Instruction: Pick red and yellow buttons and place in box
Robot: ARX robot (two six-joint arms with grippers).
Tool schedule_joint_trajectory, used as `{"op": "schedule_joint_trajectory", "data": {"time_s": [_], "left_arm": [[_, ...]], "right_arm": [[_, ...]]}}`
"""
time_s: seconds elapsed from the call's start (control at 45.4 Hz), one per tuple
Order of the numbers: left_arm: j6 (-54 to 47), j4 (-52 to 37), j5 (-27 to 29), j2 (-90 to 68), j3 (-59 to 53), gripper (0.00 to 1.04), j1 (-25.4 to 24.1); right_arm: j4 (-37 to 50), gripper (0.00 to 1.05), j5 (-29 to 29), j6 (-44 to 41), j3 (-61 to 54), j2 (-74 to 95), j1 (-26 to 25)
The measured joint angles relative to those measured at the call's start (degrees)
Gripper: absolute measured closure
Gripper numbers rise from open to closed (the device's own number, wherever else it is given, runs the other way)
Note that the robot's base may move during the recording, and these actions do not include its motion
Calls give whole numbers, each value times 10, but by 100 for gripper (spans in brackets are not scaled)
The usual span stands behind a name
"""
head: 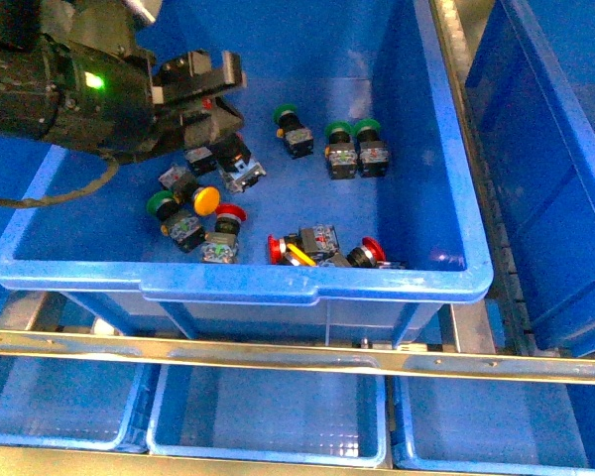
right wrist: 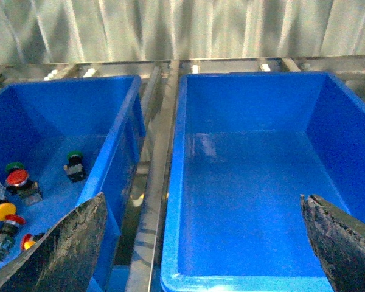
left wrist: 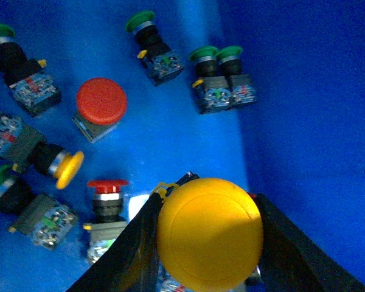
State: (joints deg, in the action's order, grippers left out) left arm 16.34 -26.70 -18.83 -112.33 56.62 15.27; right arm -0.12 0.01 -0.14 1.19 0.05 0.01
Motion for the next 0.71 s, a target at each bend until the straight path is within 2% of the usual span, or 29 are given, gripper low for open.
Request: {"op": "schedule_joint_trajectory", "data": {"time_s": [0.375, 0.529, 0.705], "left_arm": [[286, -58, -70, 139, -55, 69, -31], [351, -43, -89, 142, -55, 69, -8], [407, -37, -82, 133, -18, 69, 51]], "right_arm": [[0, 7, 0, 0, 0, 0, 0], [0, 7, 0, 0, 0, 0, 0], [0, 7, 0, 0, 0, 0, 0]]}}
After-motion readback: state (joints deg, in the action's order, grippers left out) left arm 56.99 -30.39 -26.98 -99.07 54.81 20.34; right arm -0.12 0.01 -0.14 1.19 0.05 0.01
